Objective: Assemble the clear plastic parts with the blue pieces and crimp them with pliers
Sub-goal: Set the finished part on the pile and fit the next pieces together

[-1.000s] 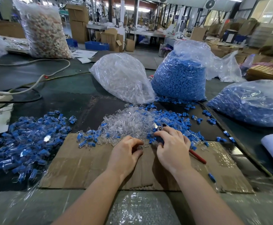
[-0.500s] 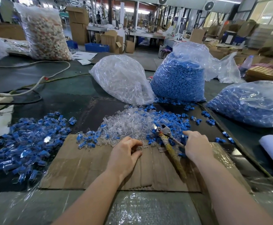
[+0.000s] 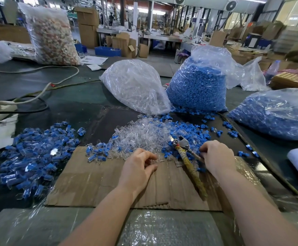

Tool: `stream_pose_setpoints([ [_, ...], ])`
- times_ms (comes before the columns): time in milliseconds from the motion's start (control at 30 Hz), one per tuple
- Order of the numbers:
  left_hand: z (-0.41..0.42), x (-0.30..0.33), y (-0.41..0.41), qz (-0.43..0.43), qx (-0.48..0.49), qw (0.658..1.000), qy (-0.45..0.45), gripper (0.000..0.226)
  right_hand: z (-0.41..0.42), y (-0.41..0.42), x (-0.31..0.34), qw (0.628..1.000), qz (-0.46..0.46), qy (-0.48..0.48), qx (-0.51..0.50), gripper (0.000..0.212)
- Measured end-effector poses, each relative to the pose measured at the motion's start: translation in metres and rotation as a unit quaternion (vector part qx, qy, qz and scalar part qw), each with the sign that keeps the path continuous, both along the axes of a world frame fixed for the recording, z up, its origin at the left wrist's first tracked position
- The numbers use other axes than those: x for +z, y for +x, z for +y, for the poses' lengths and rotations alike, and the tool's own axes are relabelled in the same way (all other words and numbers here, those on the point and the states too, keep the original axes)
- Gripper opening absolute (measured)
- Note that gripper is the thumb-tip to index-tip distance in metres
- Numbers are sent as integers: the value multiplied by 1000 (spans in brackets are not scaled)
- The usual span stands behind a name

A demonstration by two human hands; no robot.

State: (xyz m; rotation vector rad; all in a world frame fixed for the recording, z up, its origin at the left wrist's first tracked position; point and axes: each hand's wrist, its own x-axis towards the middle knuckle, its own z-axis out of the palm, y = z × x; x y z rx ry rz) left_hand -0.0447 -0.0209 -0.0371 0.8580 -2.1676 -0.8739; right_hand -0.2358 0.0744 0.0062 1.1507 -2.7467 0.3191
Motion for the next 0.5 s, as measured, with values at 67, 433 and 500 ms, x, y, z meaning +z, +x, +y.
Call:
stream_pose_setpoints([
  [67,0,0,0,-1,-1,1000,2,18,0,0,-3,999,7,-33,3,16],
  [433,0,0,1,-17,-8,1000,-21,26,-7,17,7,990,13,-124,68,21],
  [500,0,-1,2,-14,-2,1000,-21,25,-11,36,10,979,-8,-170,111,19],
])
